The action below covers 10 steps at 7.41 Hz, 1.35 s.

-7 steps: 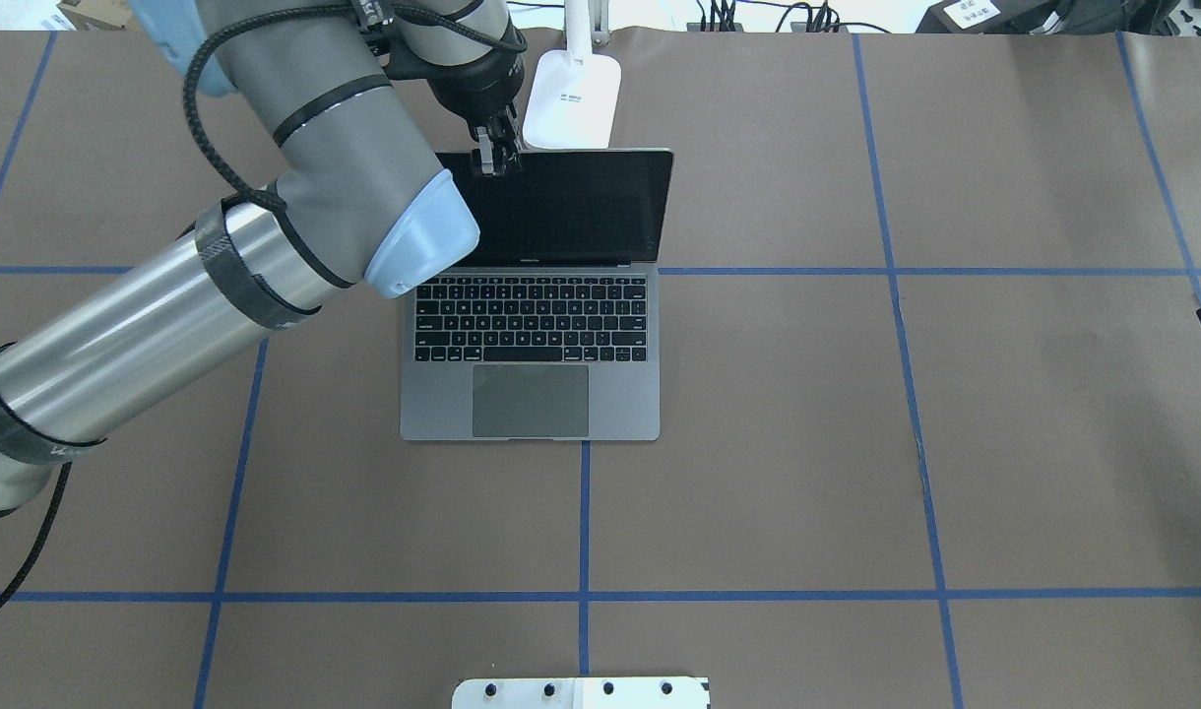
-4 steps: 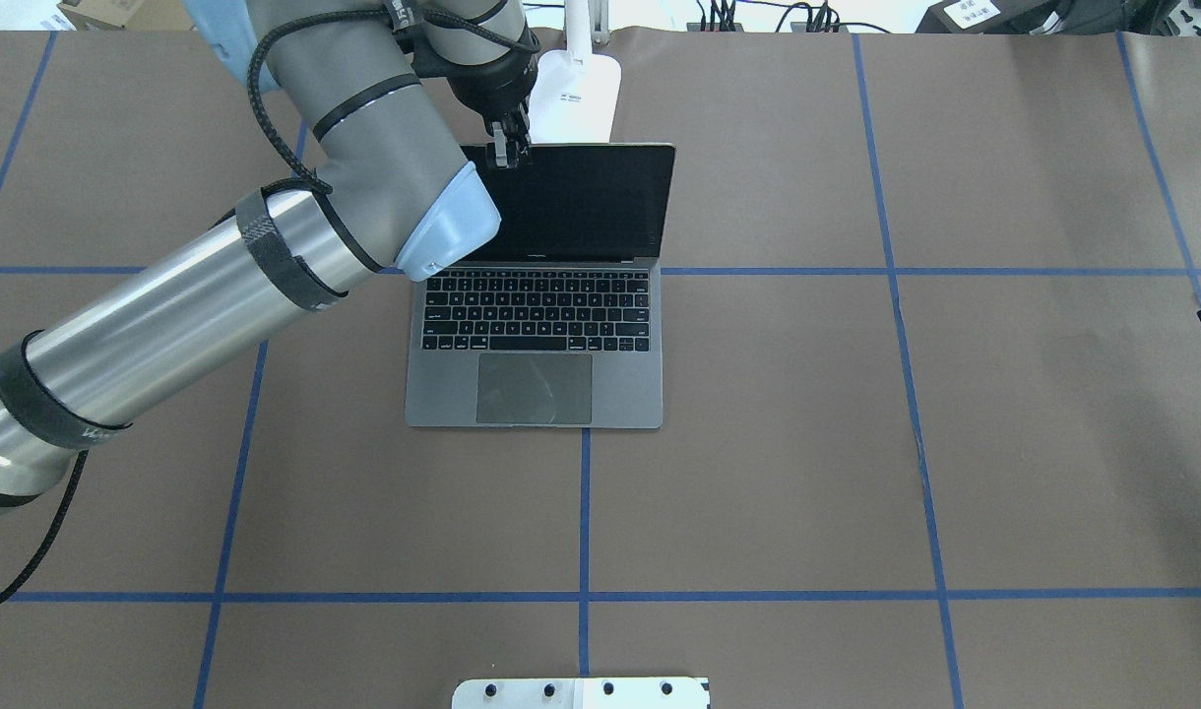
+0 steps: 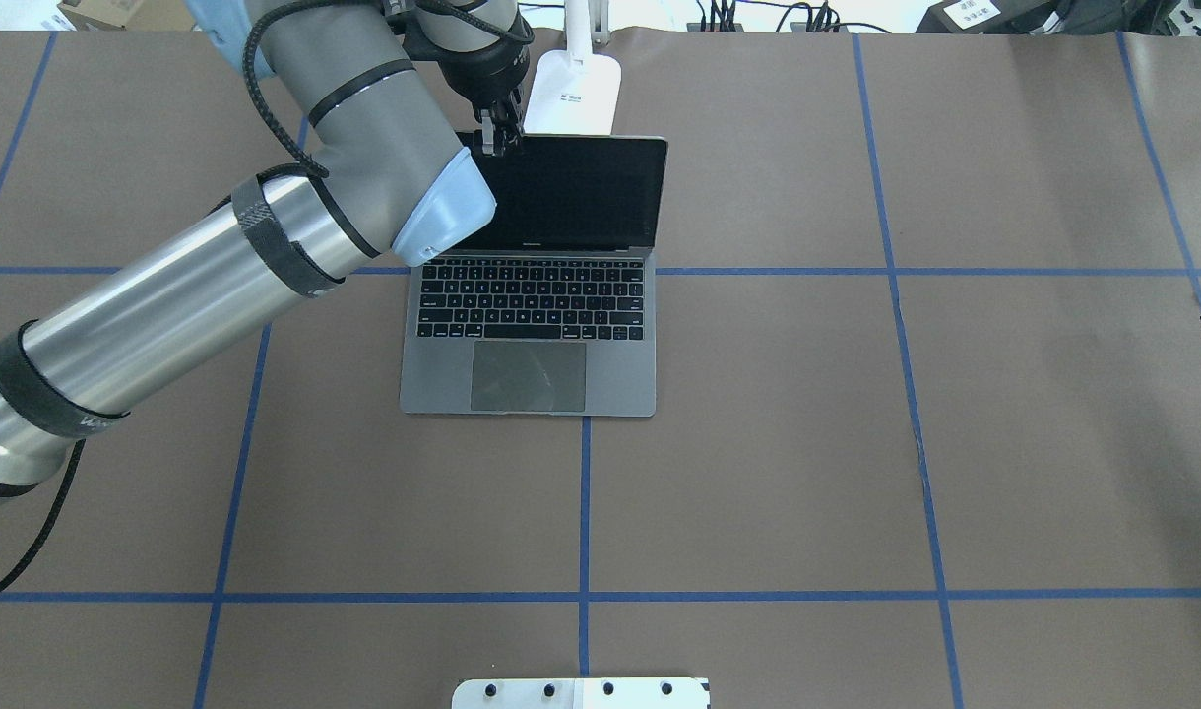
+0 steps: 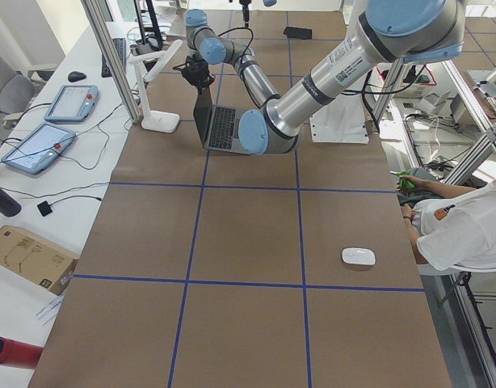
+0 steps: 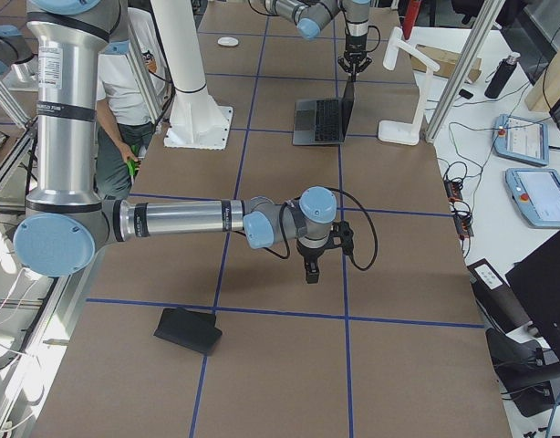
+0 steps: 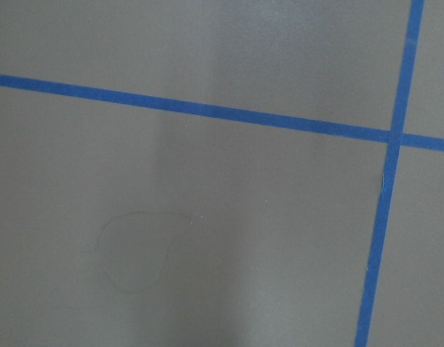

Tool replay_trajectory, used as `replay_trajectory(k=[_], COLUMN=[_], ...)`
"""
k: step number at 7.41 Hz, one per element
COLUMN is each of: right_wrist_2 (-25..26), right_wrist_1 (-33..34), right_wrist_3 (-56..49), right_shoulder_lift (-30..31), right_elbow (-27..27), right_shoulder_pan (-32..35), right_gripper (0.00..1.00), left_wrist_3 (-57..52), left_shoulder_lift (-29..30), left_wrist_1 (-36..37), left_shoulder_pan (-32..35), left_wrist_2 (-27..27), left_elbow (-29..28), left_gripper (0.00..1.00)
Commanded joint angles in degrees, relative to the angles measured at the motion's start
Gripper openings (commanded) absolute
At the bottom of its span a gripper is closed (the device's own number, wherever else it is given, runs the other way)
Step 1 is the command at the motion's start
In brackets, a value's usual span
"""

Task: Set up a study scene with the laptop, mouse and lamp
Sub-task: 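Lower the laptop onto the table in front of the lamp with the left gripper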

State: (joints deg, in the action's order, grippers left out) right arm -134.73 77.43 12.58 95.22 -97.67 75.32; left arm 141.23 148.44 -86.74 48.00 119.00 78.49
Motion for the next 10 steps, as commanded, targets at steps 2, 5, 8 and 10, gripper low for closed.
replay_trajectory(k=[2, 5, 8, 10], right_wrist_2=[0.1, 0.0, 0.1, 0.1], right_wrist_1=[-0.1, 0.0, 0.0, 0.0], right_wrist_3=[0.0, -0.1, -0.1, -0.1], right_shoulder_lift=[0.1, 0.1, 0.1, 0.1], right_elbow=[0.3, 0.5, 0.7, 0.8], right_shoulder_pan=[0.0, -0.1, -0.1, -0.1], right_gripper=[0.99, 0.99, 0.99, 0.99], left_wrist_3=[1.7, 2.5, 2.4, 2.4], left_shoulder_lift=[0.1, 0.1, 0.0, 0.0], left_wrist_1=[-0.3, -0.8, -1.8, -2.5], left_shoulder_pan=[0.4, 0.9, 0.9, 0.9], left_wrist_2=[-0.7, -0.8, -0.8, -0.8], left_elbow=[-1.4, -2.5, -2.9, -2.9], left_gripper=[0.0, 0.0, 0.0, 0.08])
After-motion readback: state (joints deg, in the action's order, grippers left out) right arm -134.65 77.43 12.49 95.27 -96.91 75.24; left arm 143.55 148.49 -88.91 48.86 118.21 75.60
